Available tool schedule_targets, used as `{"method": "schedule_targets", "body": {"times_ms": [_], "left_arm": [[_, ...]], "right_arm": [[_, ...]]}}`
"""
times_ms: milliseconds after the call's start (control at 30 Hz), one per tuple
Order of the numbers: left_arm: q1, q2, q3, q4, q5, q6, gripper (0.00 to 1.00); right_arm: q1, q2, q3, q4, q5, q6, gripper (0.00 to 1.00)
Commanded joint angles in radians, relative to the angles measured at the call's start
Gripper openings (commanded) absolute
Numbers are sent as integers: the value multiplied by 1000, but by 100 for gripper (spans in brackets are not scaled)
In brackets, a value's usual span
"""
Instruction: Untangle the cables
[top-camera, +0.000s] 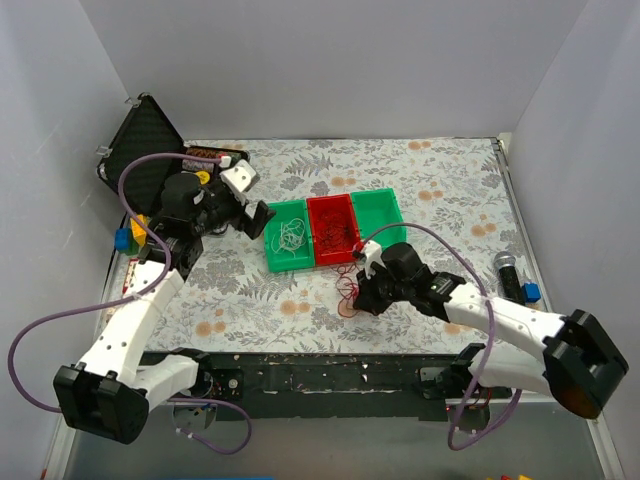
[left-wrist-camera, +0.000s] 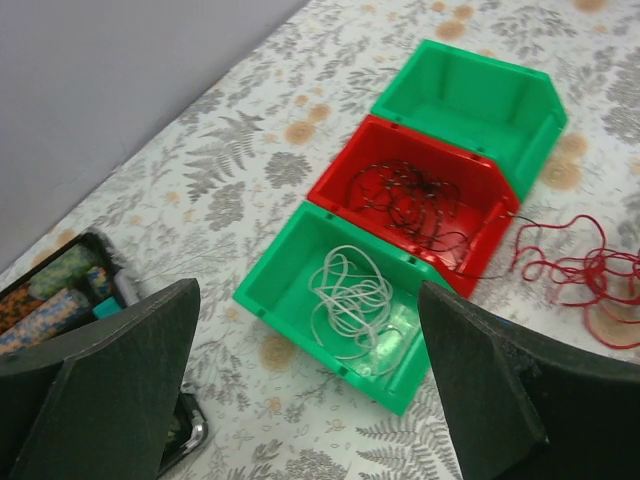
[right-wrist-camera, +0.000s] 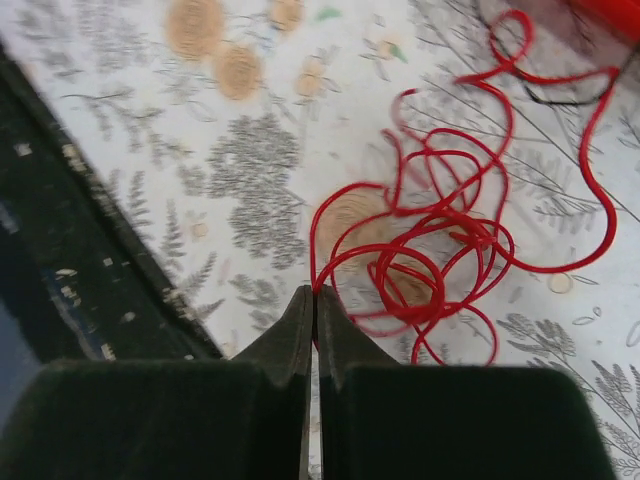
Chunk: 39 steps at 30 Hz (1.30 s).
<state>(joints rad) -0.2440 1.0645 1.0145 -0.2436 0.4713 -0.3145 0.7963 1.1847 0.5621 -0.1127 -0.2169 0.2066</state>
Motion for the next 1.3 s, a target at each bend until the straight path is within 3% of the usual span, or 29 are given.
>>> {"method": "schedule_targets", "body": {"times_ms": [0, 167, 367, 567, 700, 867, 1100, 1200, 1267], "left_arm": [[-69, -29, -30, -43, 85, 69, 91], [-141, -8, -31, -65, 130, 77, 91], [-208, 5, 4, -118, 268, 89, 97], [-241, 25, 90, -76, 524, -159, 98], [-267, 40, 101, 12, 593, -301, 98], [-307, 40, 82, -9, 627, -262, 98], [-339, 29, 44, -118, 619, -80, 98], [-337, 22, 21, -122, 612, -45, 90], [-339, 15, 7, -123, 610, -20, 79]], "right_arm": [[41, -184, 41, 59, -218, -70, 1], [44, -325, 103, 7, -349, -95, 1], [44, -384, 223, -65, -345, -142, 1], [44, -323, 303, -27, -391, -162, 1], [44, -264, 334, 48, -459, -132, 1], [44, -208, 344, 138, -515, -98, 1], [44, -174, 375, 176, -550, -79, 1], [46, -162, 383, 183, -564, -70, 1], [44, -154, 389, 189, -570, -64, 1]]}}
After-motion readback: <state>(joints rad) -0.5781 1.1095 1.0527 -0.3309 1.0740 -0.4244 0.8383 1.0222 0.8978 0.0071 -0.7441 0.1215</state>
